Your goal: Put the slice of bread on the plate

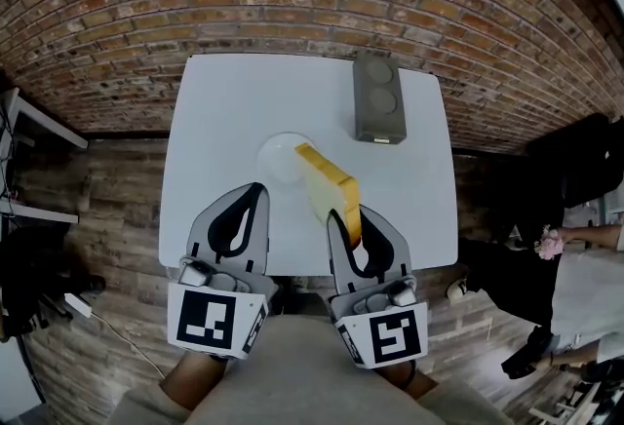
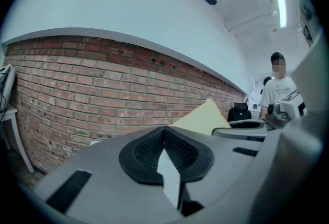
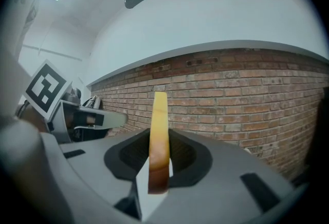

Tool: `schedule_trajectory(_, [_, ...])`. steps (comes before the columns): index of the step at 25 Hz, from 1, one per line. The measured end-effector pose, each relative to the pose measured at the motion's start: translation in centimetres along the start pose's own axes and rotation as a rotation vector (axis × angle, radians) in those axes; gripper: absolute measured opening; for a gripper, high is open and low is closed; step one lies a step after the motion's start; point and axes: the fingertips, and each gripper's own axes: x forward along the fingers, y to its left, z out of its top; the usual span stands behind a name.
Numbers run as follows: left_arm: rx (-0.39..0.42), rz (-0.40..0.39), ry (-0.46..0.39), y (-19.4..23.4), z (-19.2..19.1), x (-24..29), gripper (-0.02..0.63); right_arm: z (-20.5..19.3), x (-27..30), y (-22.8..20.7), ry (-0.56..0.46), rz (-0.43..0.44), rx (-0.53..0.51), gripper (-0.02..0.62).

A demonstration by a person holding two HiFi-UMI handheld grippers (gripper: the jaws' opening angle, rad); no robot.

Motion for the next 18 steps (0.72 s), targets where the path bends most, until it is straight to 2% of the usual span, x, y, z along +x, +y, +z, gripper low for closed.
schedule_trajectory(18, [-0.011,-0.037,0.073,2.3,-2.9,4.0,0.009,-2.9,5.5,-0.2,0.047,0.029,-0.002,0.094])
